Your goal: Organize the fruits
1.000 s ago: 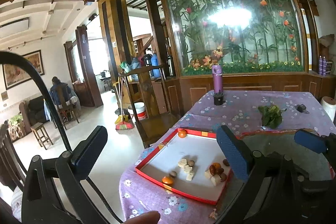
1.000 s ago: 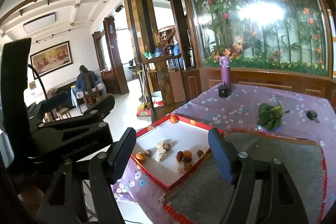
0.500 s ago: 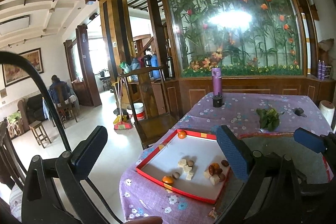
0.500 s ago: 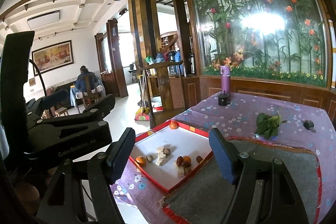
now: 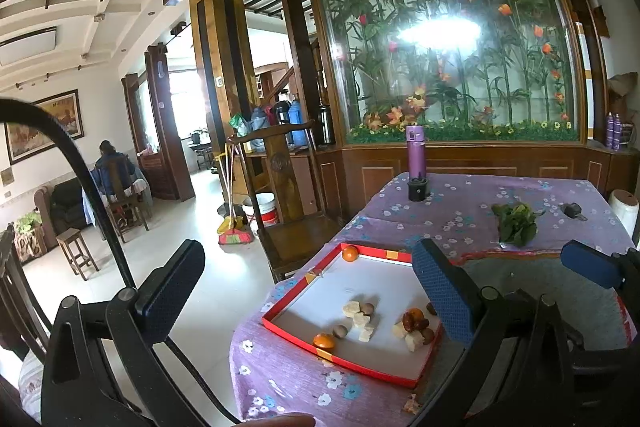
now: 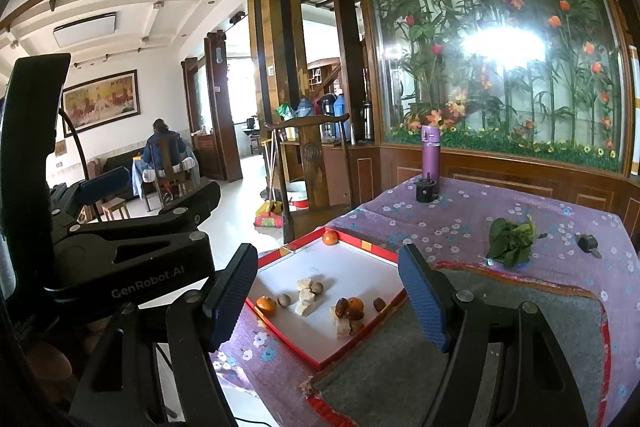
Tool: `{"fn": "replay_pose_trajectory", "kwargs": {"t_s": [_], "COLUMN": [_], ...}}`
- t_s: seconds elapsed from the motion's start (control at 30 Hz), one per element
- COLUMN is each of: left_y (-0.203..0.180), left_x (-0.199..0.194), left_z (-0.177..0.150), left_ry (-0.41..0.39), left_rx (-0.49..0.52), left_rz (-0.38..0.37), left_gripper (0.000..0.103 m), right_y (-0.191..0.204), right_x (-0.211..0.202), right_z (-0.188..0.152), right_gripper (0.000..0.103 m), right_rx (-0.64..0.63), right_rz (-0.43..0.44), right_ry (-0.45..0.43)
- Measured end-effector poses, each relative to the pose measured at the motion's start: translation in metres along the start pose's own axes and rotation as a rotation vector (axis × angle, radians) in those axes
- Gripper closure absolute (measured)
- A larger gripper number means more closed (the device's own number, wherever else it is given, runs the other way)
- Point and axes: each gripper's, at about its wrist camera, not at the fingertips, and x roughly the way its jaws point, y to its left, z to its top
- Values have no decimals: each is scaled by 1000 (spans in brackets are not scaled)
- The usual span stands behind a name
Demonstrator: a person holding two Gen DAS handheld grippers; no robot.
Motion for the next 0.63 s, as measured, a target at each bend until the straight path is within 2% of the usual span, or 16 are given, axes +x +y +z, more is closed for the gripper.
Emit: {"fn": "replay_pose_trajectory", "kwargs": {"t_s": [0.63], "left_y": [3], "left_x": [2], "left_z": [-1], "left_ry": [-3], "left_rx": [8], "left_rz": [9], "left_gripper": [0], "right_y": [3], "right_x": [4], "right_z": [0], "right_gripper": [29], "right_rx": [-6], "right_rz": [3], "right_ry": [8]}}
